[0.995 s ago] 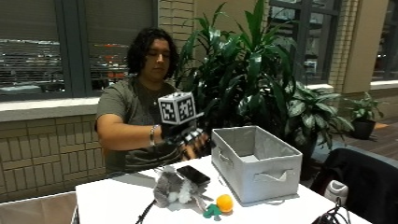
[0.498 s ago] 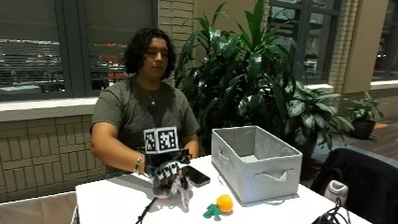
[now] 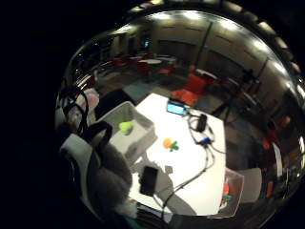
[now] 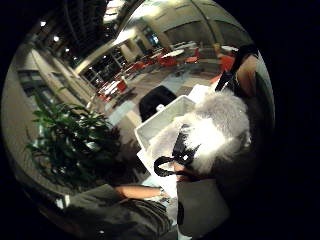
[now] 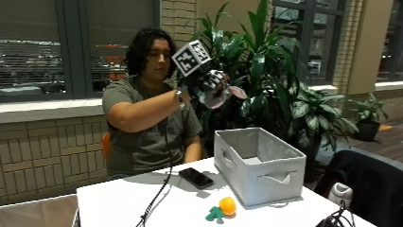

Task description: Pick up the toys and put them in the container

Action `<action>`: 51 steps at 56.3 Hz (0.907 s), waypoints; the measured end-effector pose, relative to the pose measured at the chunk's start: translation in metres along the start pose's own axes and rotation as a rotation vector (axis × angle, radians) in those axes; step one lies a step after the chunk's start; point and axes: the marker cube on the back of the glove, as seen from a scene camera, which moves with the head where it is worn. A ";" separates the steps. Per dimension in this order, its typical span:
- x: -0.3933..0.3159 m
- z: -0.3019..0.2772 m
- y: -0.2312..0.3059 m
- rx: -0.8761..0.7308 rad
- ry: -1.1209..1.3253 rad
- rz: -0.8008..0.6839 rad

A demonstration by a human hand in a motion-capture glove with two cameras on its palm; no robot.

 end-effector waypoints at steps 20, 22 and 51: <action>0.003 0.112 -0.037 -0.201 0.024 0.213; 0.016 0.111 -0.034 -0.219 0.022 0.238; 0.241 0.224 0.116 -0.454 0.158 0.672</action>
